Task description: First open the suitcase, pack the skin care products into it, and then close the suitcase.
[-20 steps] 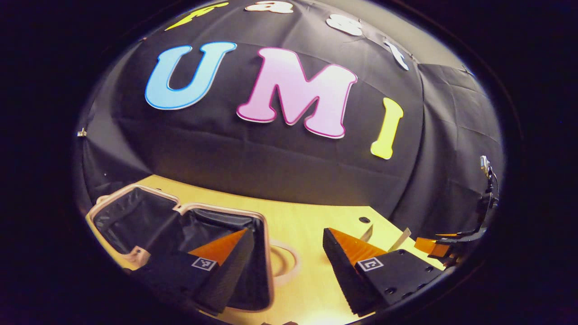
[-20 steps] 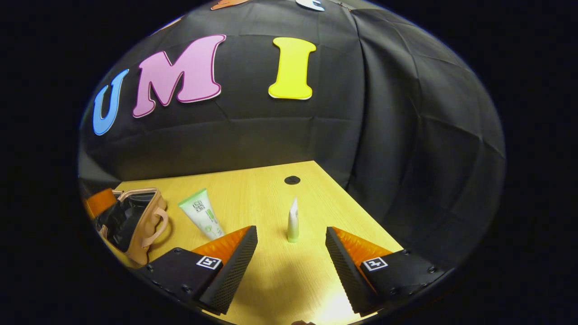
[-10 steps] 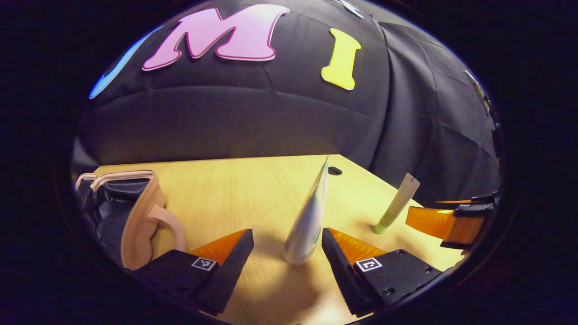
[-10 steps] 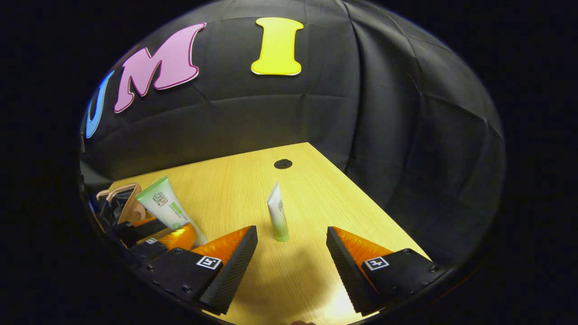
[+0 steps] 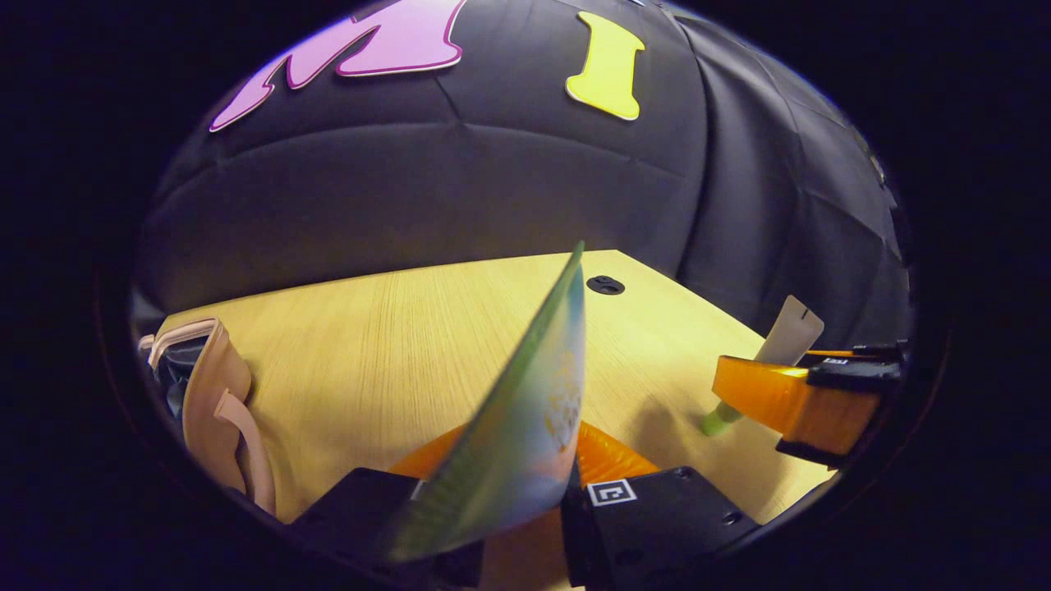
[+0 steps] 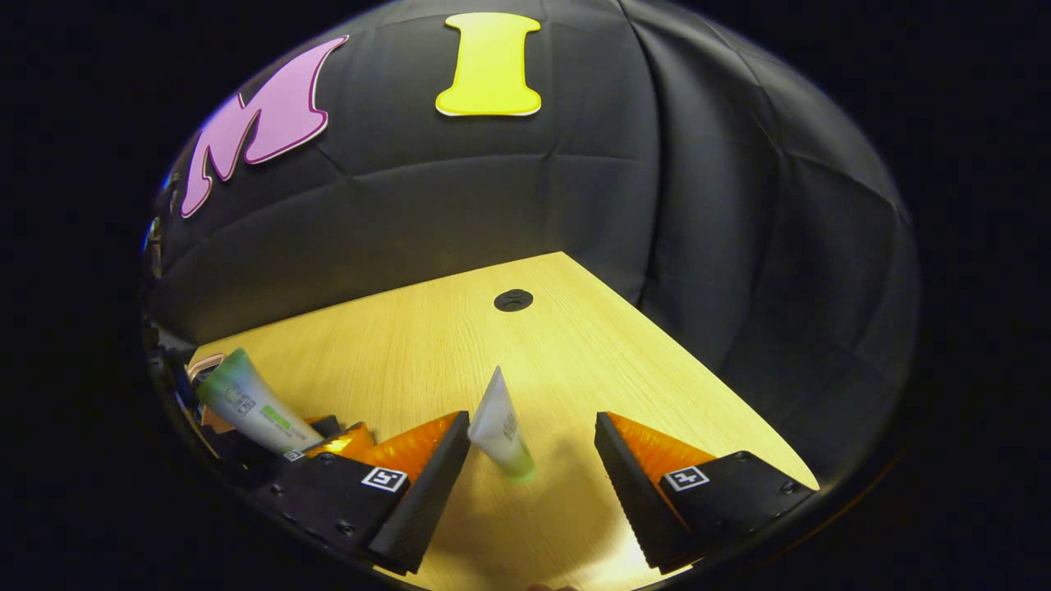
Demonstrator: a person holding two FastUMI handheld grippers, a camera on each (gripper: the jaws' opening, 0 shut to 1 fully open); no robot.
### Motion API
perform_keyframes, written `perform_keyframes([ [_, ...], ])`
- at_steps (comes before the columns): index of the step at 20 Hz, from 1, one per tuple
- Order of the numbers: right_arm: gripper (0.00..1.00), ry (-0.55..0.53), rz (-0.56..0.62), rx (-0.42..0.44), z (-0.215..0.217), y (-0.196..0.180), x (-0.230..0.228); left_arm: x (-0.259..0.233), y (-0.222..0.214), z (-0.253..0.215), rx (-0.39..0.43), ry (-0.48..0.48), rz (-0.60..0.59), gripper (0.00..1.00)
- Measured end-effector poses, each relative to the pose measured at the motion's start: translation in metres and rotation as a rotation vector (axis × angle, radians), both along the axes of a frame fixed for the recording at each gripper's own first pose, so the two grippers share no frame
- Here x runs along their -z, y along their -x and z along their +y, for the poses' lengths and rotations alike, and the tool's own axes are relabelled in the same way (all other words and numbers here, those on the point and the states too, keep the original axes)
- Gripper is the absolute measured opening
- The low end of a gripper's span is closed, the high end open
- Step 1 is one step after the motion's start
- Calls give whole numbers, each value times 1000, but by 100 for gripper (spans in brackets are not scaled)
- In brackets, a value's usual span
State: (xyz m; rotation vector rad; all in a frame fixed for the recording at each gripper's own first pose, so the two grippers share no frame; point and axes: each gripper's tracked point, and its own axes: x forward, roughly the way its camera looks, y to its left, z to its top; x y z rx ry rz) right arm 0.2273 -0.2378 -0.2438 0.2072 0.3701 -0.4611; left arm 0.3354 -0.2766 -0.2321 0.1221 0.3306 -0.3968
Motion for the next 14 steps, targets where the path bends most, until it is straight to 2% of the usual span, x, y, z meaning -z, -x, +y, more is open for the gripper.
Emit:
perform_keyframes([
  [5, 96, 30, 40, 4, -2, -19, 27, 4, 14, 30, -27, -11, 19, 39],
  [6, 87, 48, 64, -3, -1, -24, 34, -1, 22, 42, -45, 39, 33, 39],
  [7, 74, 65, 89, -14, 0, -25, 38, -3, 26, 46, -56, 63, 33, 39],
  [10, 33, 66, 116, -39, 7, -22, 41, -10, 38, 62, -82, 76, 22, 39],
  [14, 27, 99, 40, -133, 45, -2, -4, -43, 65, 91, -99, 105, -29, 39],
])
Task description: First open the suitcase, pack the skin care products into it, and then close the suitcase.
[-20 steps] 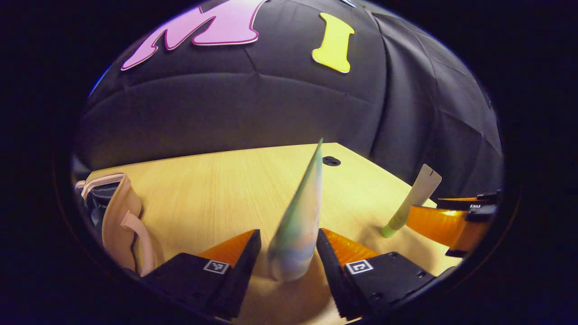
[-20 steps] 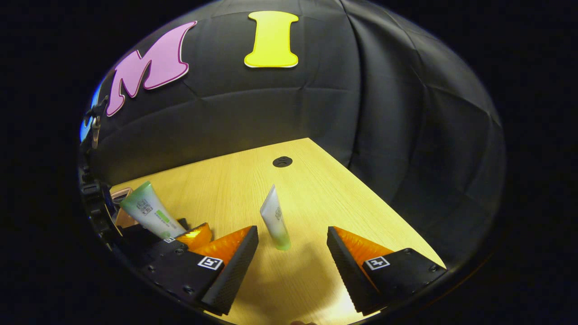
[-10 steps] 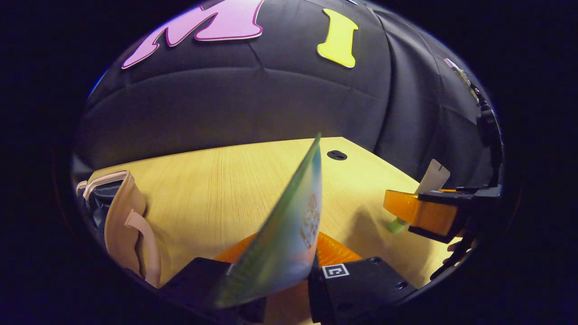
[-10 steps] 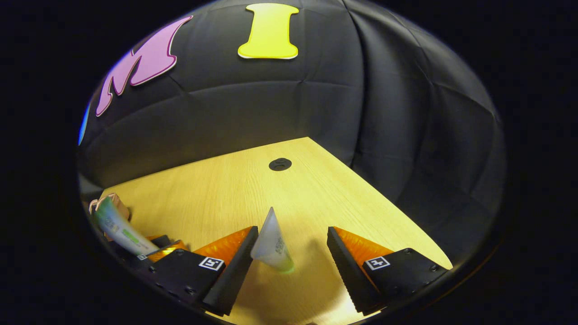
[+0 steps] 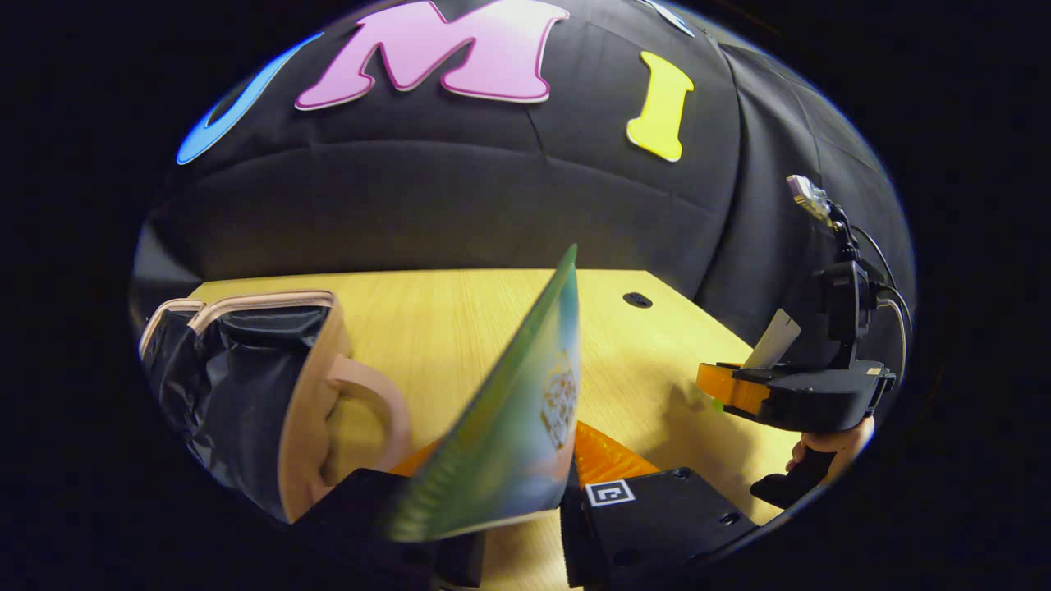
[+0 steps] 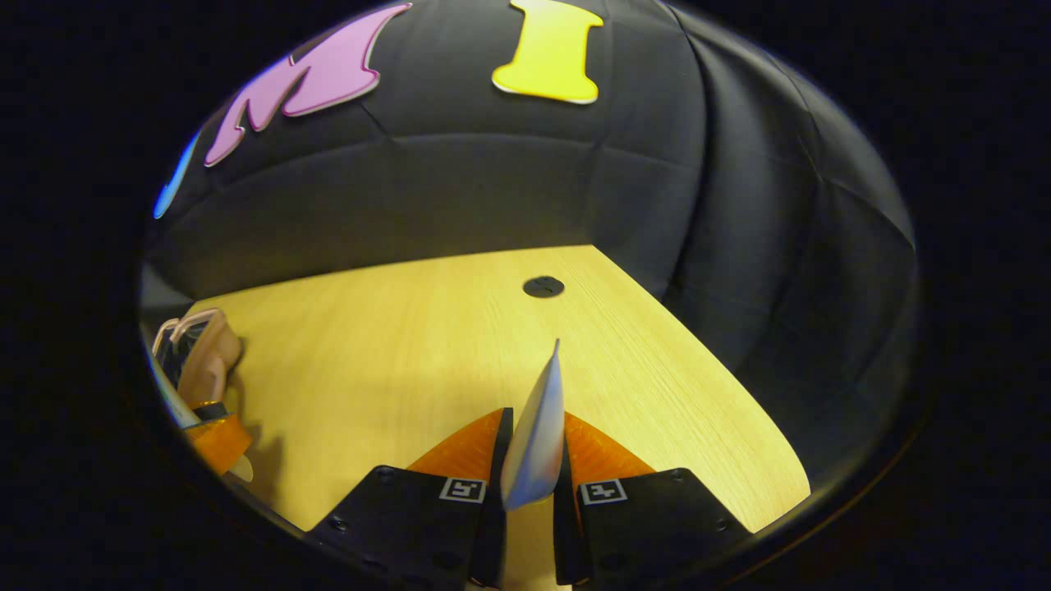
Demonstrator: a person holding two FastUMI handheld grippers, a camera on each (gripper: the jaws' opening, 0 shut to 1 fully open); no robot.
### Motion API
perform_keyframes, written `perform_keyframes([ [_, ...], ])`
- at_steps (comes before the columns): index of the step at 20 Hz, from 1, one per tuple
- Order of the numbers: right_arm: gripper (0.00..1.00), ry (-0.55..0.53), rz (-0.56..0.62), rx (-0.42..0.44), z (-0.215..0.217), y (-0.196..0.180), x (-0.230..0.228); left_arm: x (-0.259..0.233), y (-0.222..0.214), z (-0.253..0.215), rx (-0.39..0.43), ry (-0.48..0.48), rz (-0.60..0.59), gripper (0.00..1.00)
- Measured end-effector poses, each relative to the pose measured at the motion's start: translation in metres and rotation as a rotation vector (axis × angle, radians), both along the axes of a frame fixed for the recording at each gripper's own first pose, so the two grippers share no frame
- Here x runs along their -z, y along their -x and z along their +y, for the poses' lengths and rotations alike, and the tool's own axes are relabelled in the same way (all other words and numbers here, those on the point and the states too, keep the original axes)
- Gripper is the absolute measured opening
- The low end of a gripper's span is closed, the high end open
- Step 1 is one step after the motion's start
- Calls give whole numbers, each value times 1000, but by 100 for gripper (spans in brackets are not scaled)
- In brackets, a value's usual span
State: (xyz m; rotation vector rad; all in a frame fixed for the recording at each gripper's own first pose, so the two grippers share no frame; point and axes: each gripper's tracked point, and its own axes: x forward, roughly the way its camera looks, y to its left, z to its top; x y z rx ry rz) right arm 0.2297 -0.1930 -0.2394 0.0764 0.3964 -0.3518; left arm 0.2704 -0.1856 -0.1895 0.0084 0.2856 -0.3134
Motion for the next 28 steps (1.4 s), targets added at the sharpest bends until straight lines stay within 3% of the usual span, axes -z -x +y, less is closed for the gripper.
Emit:
perform_keyframes([
  [2, 27, 17, -24, -51, 29, 16, -24, -24, 18, 15, 7, 22, -36, 39],
  [3, 33, 13, -33, -81, 47, 25, -35, -38, 25, 24, 10, 29, -54, 39],
  [4, 27, 11, -40, -112, 68, 36, -46, -50, 33, 38, 1, 34, -62, 39],
  [8, 26, 22, -37, -254, 143, 62, -72, -89, 47, 128, -92, 75, -61, 38],
  [11, 26, 40, -56, -365, 199, 60, -91, -87, 36, 208, -147, 24, -30, 38],
  [13, 26, 34, -95, -424, 234, 51, -106, -54, 13, 244, -145, 3, 92, 39],
  [16, 26, -9, -130, -491, 274, 41, -118, 2, -5, 260, -124, -16, 327, 39],
  [18, 26, -35, -148, -525, 296, 33, -125, 24, -8, 263, -86, -23, 431, 39],
  [21, 26, -52, -146, -564, 316, 25, -125, 50, -8, 270, -114, -87, 557, 39],
  [25, 26, -70, -124, -582, 319, 20, -118, 51, -16, 281, -151, -179, 587, 42],
  [26, 26, -85, -109, -585, 320, 18, -114, 47, -19, 286, -170, -203, 575, 51],
  [28, 26, -84, -54, -580, 313, 15, -104, 32, -20, 287, -207, -172, 519, 55],
])
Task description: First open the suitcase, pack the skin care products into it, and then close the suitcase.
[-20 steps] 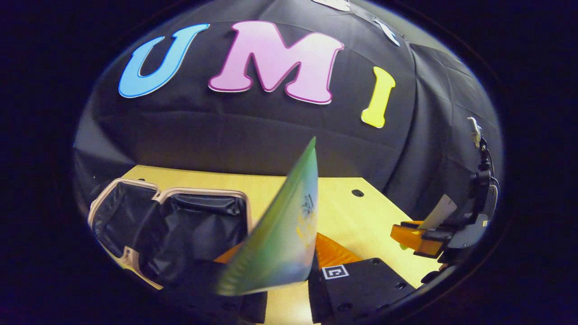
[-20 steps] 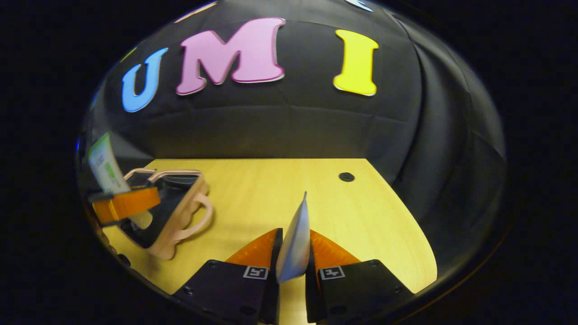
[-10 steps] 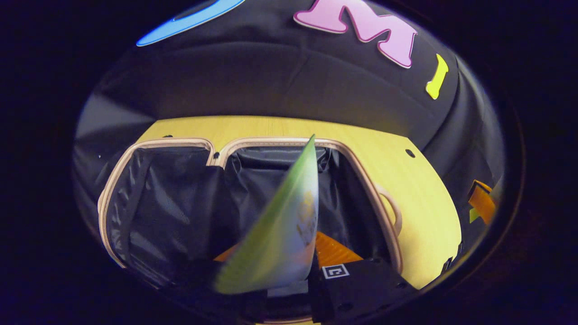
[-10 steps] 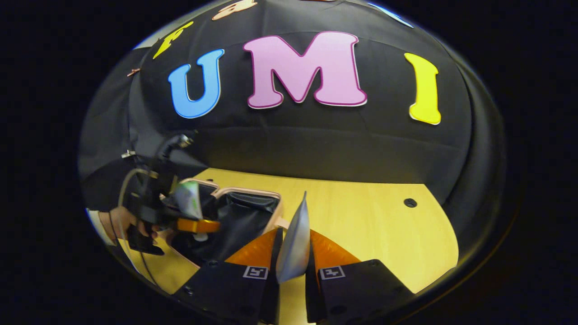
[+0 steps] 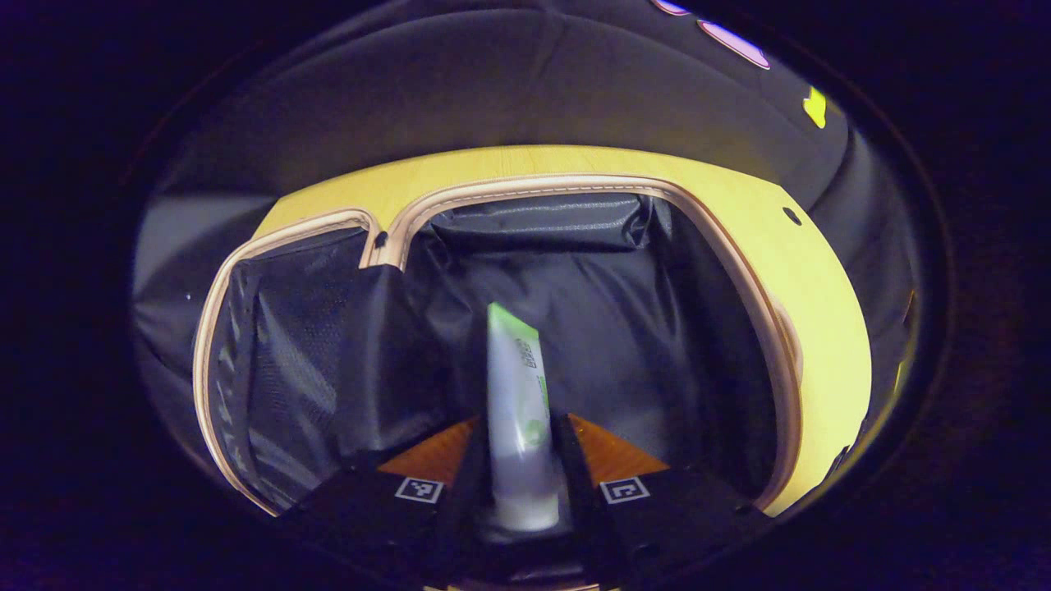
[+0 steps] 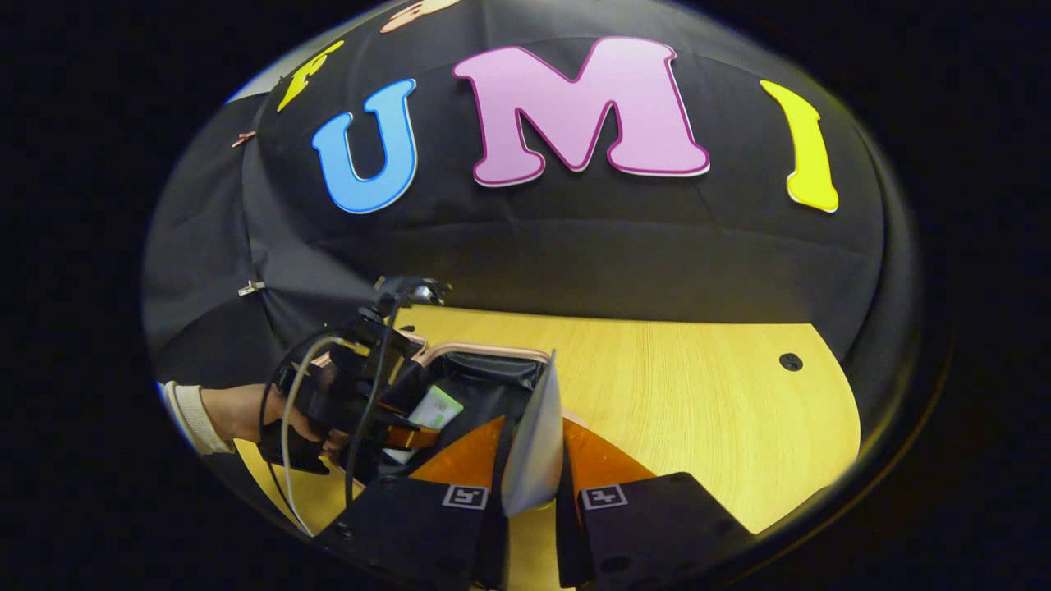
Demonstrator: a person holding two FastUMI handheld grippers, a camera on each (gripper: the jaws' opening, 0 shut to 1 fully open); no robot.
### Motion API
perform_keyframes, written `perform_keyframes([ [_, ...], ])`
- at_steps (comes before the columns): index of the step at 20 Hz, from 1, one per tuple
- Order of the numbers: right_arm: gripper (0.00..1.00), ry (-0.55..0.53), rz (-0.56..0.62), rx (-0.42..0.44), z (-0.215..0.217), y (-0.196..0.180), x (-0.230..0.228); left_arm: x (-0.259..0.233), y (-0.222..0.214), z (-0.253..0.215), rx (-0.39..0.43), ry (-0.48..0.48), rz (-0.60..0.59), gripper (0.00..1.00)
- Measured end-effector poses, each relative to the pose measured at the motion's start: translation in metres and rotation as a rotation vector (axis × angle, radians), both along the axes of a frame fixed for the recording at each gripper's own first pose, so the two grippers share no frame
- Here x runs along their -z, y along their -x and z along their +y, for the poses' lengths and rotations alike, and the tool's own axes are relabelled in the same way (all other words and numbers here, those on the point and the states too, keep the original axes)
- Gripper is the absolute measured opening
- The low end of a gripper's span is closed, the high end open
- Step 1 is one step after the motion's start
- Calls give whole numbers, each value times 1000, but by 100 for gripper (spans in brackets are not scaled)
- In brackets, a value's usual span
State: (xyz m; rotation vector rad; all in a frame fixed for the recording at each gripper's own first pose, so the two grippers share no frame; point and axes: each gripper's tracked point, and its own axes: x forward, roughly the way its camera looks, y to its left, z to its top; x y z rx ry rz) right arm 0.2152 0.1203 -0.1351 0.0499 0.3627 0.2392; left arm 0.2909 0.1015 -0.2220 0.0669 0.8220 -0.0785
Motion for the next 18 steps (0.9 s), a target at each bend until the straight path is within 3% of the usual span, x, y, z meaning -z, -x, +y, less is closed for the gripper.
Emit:
perform_keyframes([
  [3, 26, -1, 52, 12, -5, -3, 6, -45, 13, 3, -55, 94, -164, 80],
  [5, 26, 16, 97, 16, 4, -8, 14, -76, 35, 27, -103, 88, -263, 99],
  [6, 26, 26, 113, 6, 13, -10, 18, -92, 47, 44, -133, 71, -309, 99],
  [7, 17, 28, 124, -6, 26, -14, 22, -108, 62, 61, -164, 52, -350, 99],
  [8, 26, 23, 138, -26, 44, -18, 27, -121, 77, 76, -187, 42, -378, 99],
  [9, 26, 27, 154, -41, 62, -22, 34, -134, 96, 86, -193, 40, -401, 99],
  [11, 26, 39, 187, -62, 83, -38, 58, -155, 124, 104, -214, 51, -462, 93],
  [12, 26, 25, 225, -69, 96, -42, 71, -163, 135, 107, -220, 68, -478, 96],
  [13, 19, -14, 279, -83, 112, -43, 85, -166, 144, 111, -224, 88, -488, 96],
  [14, 26, -35, 331, -72, 120, -48, 102, -165, 157, 113, -222, 111, -473, 96],
  [15, 27, -19, 385, -48, 119, -52, 121, -163, 170, 112, -222, 127, -450, 96],
  [18, 18, 87, 464, 14, 104, -57, 154, -165, 197, 110, -217, 146, -447, 96],
])
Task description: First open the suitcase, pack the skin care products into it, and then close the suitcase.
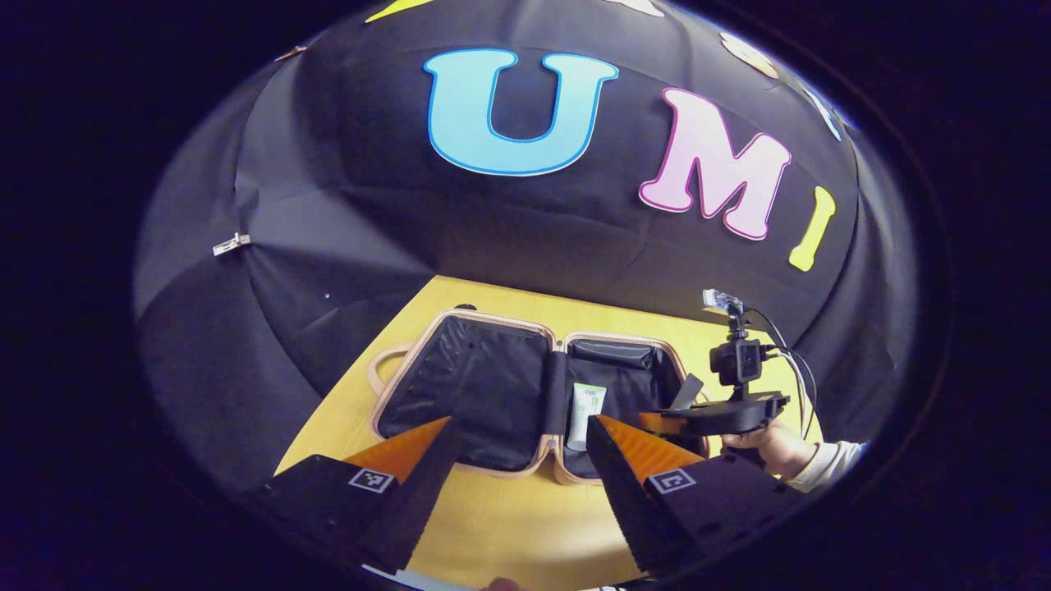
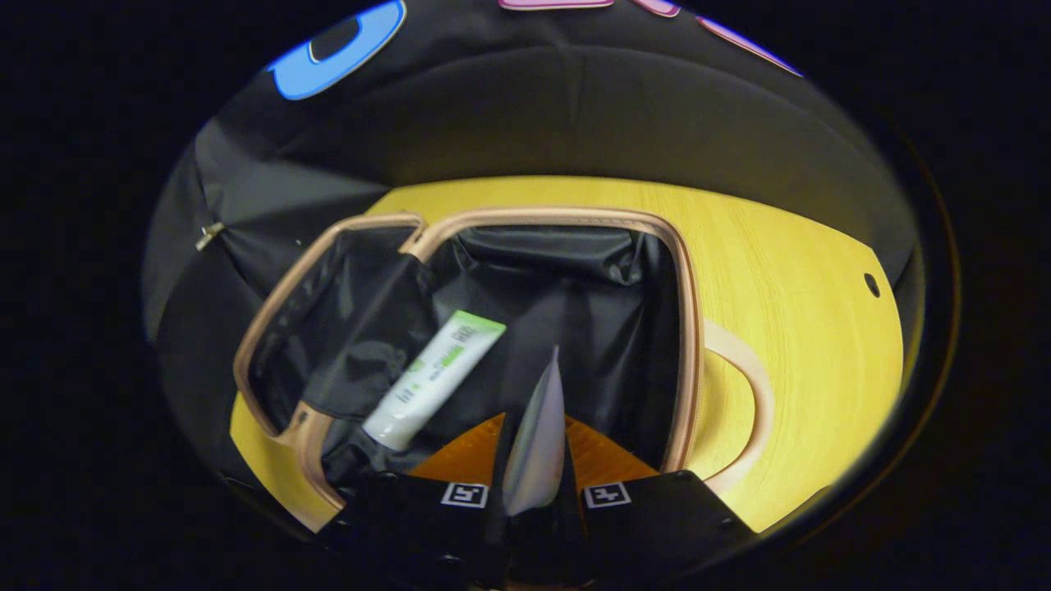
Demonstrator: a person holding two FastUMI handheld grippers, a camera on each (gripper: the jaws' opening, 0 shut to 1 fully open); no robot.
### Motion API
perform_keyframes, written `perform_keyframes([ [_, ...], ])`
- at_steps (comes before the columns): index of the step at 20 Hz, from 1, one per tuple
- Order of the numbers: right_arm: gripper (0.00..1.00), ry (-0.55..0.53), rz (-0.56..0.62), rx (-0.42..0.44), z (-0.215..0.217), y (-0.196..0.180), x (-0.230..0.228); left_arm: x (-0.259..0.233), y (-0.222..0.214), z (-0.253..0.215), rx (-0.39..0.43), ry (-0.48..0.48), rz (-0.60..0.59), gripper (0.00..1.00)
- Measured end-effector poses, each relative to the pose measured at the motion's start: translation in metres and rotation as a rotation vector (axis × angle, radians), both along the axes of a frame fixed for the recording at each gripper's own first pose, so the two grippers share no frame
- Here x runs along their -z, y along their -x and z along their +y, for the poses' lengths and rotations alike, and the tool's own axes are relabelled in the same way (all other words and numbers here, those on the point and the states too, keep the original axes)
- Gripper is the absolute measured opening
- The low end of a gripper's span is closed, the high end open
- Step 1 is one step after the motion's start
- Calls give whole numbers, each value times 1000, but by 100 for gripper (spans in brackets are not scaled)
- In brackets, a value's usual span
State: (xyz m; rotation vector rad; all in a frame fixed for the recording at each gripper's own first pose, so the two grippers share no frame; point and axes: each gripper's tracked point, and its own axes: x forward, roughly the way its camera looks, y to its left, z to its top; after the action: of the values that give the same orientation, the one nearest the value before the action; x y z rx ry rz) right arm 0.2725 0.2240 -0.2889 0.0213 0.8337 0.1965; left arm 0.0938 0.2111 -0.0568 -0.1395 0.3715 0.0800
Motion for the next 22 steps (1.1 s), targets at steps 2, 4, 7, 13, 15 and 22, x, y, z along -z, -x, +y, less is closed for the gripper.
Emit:
perform_keyframes([
  [2, 30, -18, 1, 41, 3, -3, -3, 1, 6, 4, -10, -31, 10, 96],
  [4, 40, -37, -23, 56, 8, -5, -14, -3, 6, 24, -57, -131, 9, 96],
  [7, 74, 4, -82, 38, 5, 2, -31, -12, -10, 52, -139, -169, -36, 96],
  [13, 99, -52, -217, 49, -7, 30, -82, 7, -52, 150, -304, -89, -168, 98],
  [15, 98, -44, -263, 64, -26, 40, -96, 21, -72, 178, -278, -44, -194, 98],
  [22, 98, 42, -304, 133, -90, 97, -103, 75, -147, 253, -180, 196, -110, 96],
])
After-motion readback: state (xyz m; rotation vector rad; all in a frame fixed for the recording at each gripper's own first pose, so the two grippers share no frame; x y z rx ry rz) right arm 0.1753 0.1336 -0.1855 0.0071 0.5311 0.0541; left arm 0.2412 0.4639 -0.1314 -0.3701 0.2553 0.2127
